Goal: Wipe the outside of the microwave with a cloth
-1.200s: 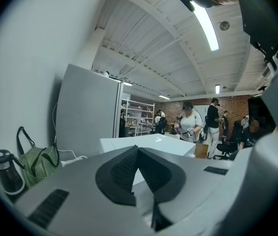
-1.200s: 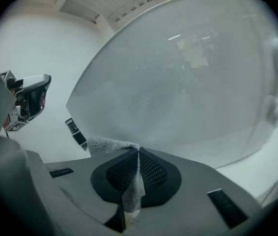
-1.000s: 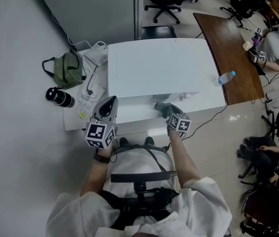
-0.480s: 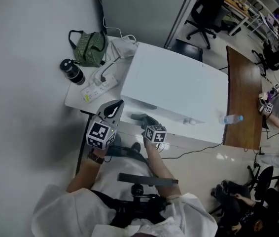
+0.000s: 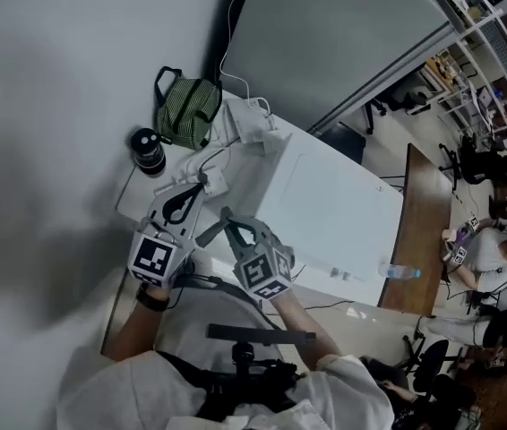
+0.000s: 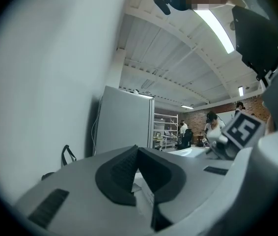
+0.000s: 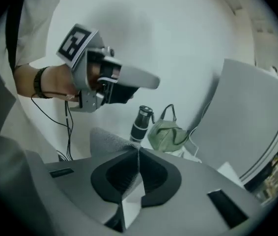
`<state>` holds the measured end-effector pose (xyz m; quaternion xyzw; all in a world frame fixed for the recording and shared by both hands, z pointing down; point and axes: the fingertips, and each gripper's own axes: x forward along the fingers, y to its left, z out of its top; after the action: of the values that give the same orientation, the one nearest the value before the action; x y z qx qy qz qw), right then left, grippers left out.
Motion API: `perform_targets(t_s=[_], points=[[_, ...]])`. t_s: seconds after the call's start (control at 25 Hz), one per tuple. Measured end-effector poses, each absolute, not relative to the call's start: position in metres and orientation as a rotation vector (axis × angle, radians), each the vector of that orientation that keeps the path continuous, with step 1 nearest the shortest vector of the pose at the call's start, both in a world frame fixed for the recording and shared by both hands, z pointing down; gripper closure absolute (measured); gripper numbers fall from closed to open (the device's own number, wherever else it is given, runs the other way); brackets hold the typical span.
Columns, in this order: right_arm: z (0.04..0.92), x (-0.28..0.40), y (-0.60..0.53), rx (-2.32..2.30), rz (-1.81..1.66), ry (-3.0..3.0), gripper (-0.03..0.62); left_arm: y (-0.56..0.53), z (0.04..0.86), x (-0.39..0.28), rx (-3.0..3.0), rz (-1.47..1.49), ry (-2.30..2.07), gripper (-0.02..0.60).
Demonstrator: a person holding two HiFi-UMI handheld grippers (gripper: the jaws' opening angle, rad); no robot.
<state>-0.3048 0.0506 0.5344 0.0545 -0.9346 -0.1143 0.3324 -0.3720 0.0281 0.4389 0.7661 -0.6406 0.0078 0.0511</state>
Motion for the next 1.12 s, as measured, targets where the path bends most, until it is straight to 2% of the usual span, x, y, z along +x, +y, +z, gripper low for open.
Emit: perform_targets(t_s=[0.12,0.4,0.6,0.72,0.88,1.12], points=[[0.527,-0.322,-0.014,0.074,-0.435,-2.257,0.572,0.011,0.462,-0.394,2.315,-0.022,-1.872,0.575],[0.597,-0.363,-0.172,-0.100,-0.584,-1.803,0.572,-0.017,0.472,-0.391,2.399,-0.073,-1.751,0.575],[0.665,-0.369,-0.214,-0.194,-0.609,-1.524,0.572,-0.024,0.475,-0.395,2.350,-0.066,-1.774,0.575],[0.703,-0.358,-0.184,-0.392,-0.671,-1.321,0.572,-0.025,0.477,-0.403,2.319,-0.070,-1.806,0.575],[0.731,-0.351,-0.067,-0.855,-0.716,-1.224,0.572,-0.023,0.491,-0.424,2.248,-0.069,-1.856,0.575],[0.695,-0.300,0.078,-1.427,-0.600,-1.153,0.572,-0.024,0.494,-0.440,2.200,-0.059,-1.928,0.575]])
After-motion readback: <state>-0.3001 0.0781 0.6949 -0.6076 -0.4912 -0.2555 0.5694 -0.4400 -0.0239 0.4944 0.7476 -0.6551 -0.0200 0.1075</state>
